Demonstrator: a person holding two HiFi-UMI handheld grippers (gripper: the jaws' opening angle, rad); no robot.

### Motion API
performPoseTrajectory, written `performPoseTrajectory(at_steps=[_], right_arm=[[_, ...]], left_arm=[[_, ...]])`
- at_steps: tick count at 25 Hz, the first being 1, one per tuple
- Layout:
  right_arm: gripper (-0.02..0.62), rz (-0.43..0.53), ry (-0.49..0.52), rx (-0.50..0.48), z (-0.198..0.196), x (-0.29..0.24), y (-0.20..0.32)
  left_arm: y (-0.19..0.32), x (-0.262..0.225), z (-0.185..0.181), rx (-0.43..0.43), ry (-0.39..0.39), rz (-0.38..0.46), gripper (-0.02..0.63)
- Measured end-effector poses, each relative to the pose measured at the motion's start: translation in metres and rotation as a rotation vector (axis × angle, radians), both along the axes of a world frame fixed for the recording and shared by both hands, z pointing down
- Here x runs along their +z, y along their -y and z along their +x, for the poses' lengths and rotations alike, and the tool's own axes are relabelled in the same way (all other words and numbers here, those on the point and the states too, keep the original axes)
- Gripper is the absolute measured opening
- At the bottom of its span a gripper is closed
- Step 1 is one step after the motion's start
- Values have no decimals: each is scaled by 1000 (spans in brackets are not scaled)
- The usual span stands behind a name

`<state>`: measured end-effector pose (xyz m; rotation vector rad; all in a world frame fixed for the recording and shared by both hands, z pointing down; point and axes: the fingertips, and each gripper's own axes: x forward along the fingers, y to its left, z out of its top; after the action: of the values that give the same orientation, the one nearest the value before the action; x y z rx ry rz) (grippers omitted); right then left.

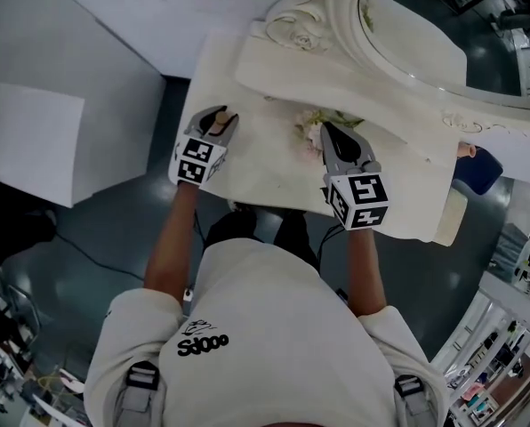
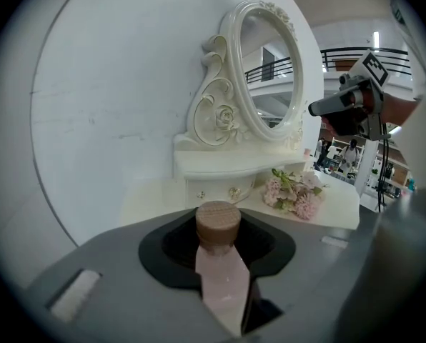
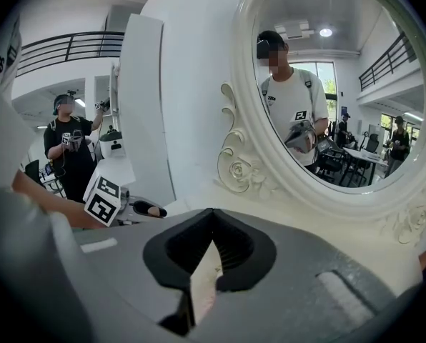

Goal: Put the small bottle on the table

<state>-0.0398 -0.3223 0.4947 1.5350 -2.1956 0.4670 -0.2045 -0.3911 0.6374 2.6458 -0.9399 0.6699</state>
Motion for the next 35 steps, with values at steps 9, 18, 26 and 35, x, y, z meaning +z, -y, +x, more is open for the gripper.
performPoseTrajectory(at_steps=[9, 18, 26, 35], right_arm=[[2, 5, 17, -71, -17, -1, 3], [2, 47, -6, -156, -6, -16, 14], [2, 133, -14, -211, 1, -52, 28], [2, 281, -32, -276, 3, -112, 39]], left_arm=[[-3, 5, 7, 11, 27, -7, 161], [-1, -13, 0, -42, 11, -82, 281], [-1, -80, -22, -127, -76, 4, 245], [-8, -199, -34, -220, -126, 272, 17]])
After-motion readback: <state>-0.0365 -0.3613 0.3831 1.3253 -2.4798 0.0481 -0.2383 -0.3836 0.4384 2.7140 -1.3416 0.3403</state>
